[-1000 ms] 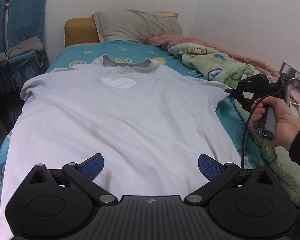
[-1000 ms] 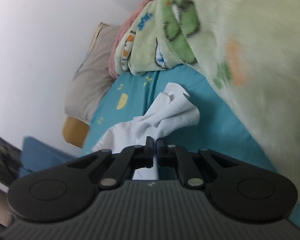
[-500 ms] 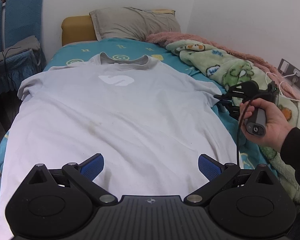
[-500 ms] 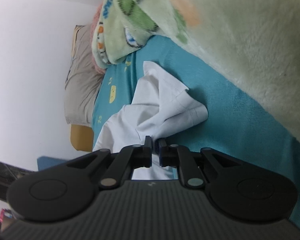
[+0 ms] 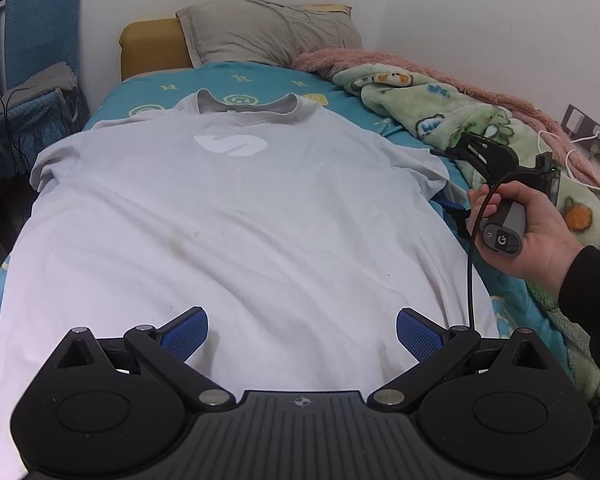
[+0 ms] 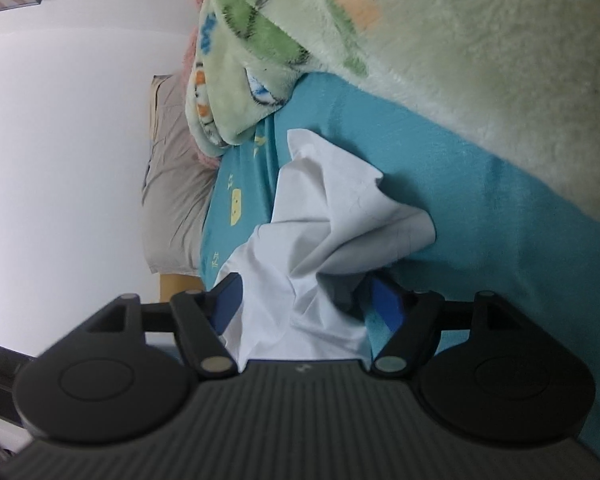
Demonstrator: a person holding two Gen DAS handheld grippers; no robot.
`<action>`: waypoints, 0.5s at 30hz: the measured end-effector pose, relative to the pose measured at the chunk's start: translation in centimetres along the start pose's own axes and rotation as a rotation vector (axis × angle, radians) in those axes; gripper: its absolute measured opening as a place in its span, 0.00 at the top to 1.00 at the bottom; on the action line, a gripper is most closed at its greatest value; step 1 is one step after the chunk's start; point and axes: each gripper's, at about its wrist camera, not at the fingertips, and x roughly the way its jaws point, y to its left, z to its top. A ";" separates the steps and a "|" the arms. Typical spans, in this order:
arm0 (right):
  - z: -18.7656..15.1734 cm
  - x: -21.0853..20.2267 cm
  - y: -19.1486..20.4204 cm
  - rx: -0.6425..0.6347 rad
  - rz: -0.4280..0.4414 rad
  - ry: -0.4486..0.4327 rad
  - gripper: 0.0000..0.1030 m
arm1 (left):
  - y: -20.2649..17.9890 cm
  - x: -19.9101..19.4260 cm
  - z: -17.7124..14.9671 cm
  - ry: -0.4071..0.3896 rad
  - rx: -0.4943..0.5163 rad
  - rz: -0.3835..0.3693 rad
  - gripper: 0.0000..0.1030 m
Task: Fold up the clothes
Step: 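Lift the sleeve side with the right gripper, fold it over the body, release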
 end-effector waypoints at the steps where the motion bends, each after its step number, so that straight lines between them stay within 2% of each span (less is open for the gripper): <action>1: 0.1 0.2 -0.1 -0.009 0.017 -0.004 0.31 | -0.1 -0.1 0.0 -0.003 0.005 0.003 0.01; 6: 0.8 1.5 0.7 -0.055 0.040 -0.026 0.29 | -0.1 -0.3 -0.1 -0.018 0.017 0.011 0.01; 10: 1.4 2.7 1.6 -0.115 0.037 -0.054 0.30 | 0.3 0.0 0.3 -0.018 -0.012 0.008 0.01; 15: 0.9 5.7 3.8 -0.264 -0.040 -0.054 0.29 | 0.8 0.9 1.5 -0.022 -0.065 -0.005 0.01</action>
